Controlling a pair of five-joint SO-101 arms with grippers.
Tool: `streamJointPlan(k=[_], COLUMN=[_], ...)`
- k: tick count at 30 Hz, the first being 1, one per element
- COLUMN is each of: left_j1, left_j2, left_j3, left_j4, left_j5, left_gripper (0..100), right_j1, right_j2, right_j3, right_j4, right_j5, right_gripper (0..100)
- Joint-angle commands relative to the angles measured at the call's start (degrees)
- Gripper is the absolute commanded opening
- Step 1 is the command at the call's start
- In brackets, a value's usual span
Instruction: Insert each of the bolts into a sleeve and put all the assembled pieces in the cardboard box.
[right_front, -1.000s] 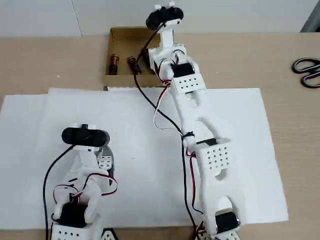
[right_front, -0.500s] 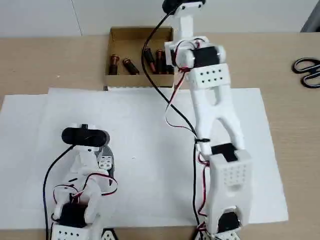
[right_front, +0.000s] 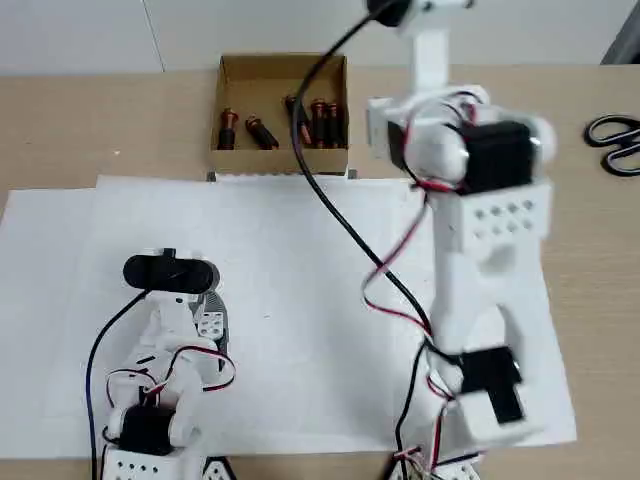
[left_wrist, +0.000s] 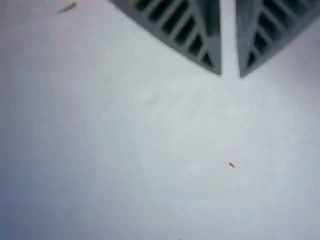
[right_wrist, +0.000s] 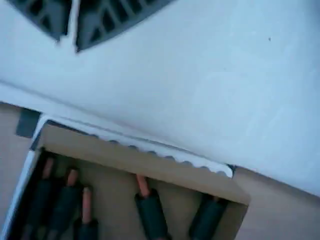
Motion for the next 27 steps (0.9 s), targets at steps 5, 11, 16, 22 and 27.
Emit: streamJointPlan(k=[5,11,16,22,27], left_j1=[-0.26,-0.26,-0.26,-0.26,-0.26], left_j2=[-0.53,-0.53,-0.53,-0.53,-0.53], left_j3=[-0.22,-0.22,-0.22,-0.22,-0.22], left_j4=[-1.41,-1.41,-1.41,-1.41,-1.41], left_j5=[-0.18,-0.18,-0.18,-0.18,-0.18], left_gripper=[1,1,1,1,1], right_j1=[2.77,5.14,7.60,9.63,9.80], right_j2=[-26.51,-50.07,-67.30,-86.99,-102.37], right_j3=[25.85,59.34,87.38,114.55,128.26], right_j4=[0.48,-6.11,-20.18,-32.40,-30.99], right_j5=[0.79,0.53,0.44,0.88,3.52], right_gripper=[0.3,0.3,0.3,0.3,0.3])
